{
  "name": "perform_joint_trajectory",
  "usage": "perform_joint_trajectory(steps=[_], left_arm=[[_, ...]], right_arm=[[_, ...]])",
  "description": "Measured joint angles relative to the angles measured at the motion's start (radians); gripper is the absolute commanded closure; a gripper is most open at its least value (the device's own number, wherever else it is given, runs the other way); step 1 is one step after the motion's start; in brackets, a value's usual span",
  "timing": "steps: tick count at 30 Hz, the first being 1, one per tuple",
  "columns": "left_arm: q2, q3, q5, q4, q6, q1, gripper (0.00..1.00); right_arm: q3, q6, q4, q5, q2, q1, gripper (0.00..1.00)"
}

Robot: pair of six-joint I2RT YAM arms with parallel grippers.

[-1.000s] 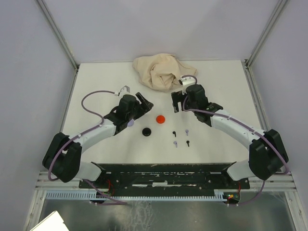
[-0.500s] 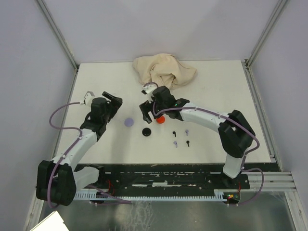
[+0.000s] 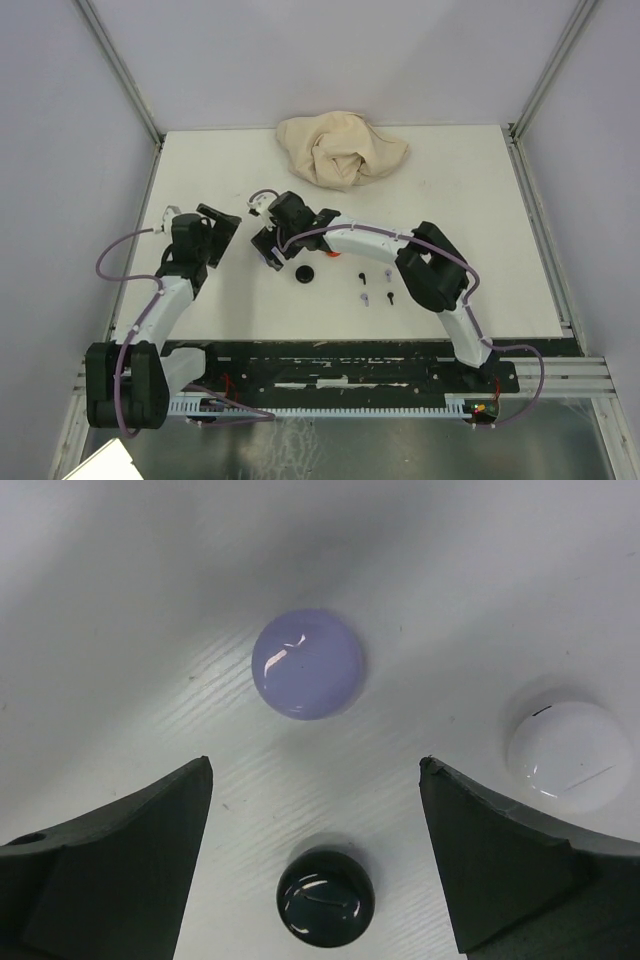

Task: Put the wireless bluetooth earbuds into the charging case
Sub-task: Pick up the charging case at the center of the board.

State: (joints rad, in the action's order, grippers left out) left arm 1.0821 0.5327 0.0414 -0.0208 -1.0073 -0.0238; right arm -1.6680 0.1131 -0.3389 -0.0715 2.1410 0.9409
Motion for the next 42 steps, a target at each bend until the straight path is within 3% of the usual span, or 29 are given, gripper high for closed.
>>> perform_joint_trajectory(steps=[28,35,42], left_arm=[[-0.032,-0.082,-0.148,0.003,-0.006,0.108,0.01],[-0.042,-0.092,-0.157,0.004,-0.006,0.119,0.01],[-0.042,-0.097,-0.159,0.005,-0.006,0.124,0.02]], right_arm=[[-0.209,-0.027,-0.044,0.059,0.215,0.045,0.2],[-0.227,-0.024,-0.044,0.076,0.228,0.048,0.33],[-0.227,-0.021,-0.044,0.099,0.229,0.048,0.59]])
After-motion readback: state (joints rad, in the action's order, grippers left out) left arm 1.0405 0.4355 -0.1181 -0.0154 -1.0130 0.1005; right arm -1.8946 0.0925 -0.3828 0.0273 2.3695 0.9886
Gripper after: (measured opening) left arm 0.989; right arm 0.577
